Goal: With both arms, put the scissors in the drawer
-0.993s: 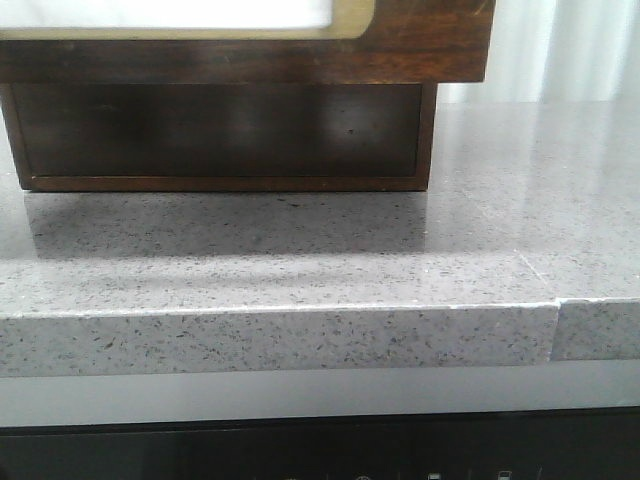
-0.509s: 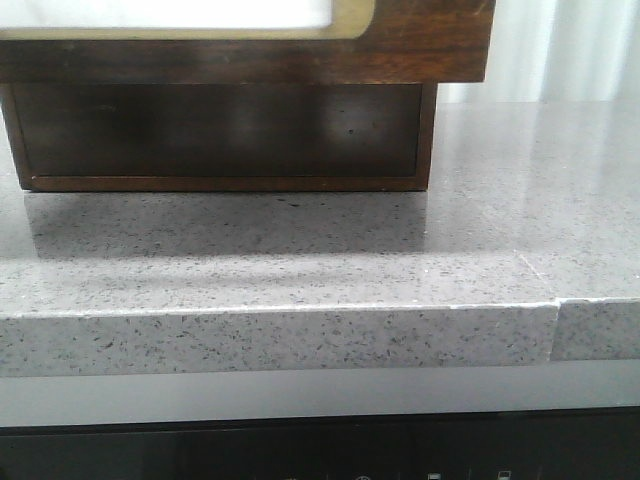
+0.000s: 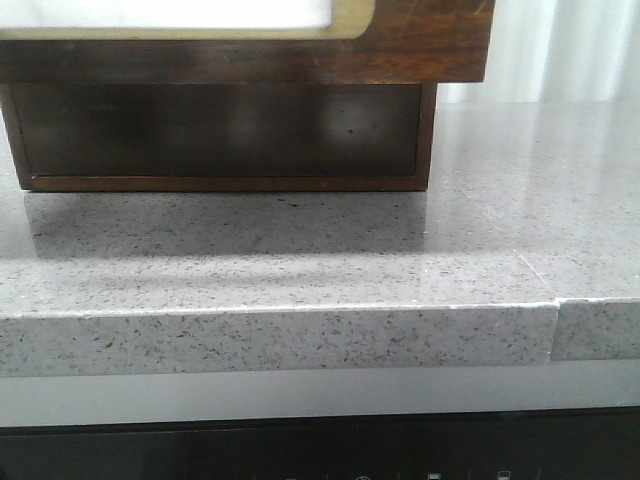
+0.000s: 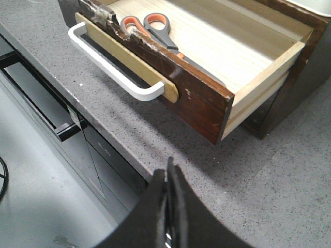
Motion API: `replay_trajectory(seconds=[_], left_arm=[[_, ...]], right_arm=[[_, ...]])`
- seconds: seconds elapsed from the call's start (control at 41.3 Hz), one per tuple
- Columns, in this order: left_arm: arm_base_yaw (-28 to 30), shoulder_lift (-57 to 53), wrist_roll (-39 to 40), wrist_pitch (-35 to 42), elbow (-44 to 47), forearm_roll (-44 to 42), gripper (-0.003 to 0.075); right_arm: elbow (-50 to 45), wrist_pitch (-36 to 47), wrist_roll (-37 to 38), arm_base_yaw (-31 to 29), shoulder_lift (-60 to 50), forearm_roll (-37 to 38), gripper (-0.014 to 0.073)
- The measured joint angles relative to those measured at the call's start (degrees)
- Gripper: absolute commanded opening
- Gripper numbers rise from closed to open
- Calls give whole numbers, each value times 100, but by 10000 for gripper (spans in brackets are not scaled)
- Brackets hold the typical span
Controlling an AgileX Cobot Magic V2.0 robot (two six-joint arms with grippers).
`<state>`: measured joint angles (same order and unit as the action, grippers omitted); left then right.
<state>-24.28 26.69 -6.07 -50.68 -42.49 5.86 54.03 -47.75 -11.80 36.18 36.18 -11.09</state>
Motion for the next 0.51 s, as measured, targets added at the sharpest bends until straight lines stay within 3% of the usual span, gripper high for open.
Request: replay_trajectory(seconds=[0.363,0.509], left_arm=[[0,-56,0,39,0,0,-20],[304,-428,0,429,275,-128,-20]], right_arm=[[0,9,9,0,-10,0,-69],[0,21,9,0,-9,0,-69]])
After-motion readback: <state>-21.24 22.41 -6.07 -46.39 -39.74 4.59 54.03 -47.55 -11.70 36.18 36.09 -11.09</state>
